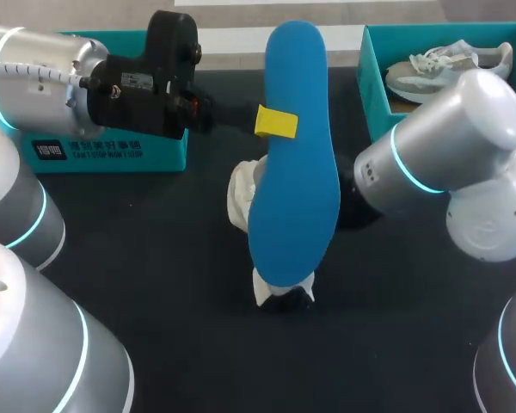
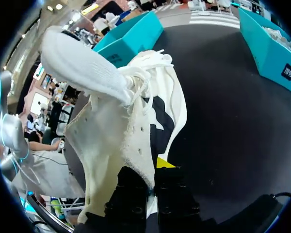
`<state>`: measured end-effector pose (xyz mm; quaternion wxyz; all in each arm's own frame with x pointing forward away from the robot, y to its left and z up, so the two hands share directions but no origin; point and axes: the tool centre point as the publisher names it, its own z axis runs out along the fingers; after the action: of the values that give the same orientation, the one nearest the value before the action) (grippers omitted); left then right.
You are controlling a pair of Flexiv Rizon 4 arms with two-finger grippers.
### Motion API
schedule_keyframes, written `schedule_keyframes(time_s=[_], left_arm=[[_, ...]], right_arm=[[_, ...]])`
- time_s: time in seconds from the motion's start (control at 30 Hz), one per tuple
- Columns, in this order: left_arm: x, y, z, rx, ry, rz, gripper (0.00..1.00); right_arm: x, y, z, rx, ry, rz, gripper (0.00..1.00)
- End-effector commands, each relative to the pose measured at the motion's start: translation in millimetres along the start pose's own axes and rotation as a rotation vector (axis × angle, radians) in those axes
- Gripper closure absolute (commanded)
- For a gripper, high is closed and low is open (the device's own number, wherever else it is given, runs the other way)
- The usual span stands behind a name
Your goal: Take the shoe out of the shoebox, open the shoe tongue, remove and reinsert the insole, then place the shoe into the shoebox
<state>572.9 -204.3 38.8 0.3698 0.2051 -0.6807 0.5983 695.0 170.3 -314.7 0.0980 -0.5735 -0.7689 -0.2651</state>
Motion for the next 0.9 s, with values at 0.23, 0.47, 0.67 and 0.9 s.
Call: schedule_keyframes(time_s=[0.23,0.47,0.67,0.9], left_arm=[[-0.7,1,1,-0.001,-0.001,0.000,1.00],[-0.7,1,1,-0.001,-0.001,0.000,1.00],[-0.7,1,1,-0.001,-0.001,0.000,1.00],[-0.7,1,1,-0.001,-0.001,0.000,1.00]], right_arm=[[2.6,1.7,5,-0.021,-0.029,0.044,1.00],[-8.6,-3.3,25,-0.041,-0.086,0.160,1.00],[-14.8,-6.4,37,-0.046,-0.079,0.182,1.00],[-27.3,-13.1,46,-0.006,-0.142,0.190,1.00]])
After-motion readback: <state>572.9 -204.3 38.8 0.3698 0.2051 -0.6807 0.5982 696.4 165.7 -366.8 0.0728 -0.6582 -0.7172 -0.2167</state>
